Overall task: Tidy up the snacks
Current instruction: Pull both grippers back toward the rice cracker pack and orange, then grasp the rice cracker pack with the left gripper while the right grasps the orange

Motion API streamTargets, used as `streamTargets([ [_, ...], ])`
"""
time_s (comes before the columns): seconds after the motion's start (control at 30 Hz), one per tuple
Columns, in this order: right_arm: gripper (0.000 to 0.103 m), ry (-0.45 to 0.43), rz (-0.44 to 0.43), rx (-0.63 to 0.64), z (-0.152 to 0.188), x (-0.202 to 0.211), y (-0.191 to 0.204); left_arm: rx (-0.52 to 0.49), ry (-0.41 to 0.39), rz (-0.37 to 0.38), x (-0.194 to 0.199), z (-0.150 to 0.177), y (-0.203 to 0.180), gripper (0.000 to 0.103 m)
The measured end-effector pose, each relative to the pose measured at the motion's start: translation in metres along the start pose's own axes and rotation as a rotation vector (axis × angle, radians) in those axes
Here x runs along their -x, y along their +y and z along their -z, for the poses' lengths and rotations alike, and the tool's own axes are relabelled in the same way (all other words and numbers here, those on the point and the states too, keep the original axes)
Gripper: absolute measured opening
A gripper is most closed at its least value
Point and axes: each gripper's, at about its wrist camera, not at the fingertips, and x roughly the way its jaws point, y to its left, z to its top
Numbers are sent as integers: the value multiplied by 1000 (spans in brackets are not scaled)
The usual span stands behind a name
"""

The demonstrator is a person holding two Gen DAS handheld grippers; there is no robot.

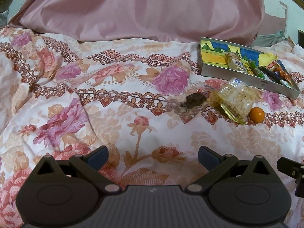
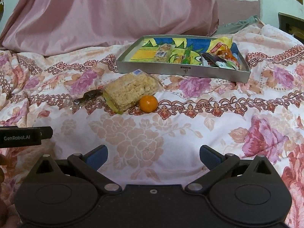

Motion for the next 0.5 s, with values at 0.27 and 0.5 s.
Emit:
streamTargets([
  [0.27, 102, 2, -32, 59, -9, -9, 2, -79, -29, -6, -7, -13, -10, 102],
  [0.5, 102, -14, -50, 118, -21, -23, -1, -182, -51, 30, -22, -29, -33, 102],
])
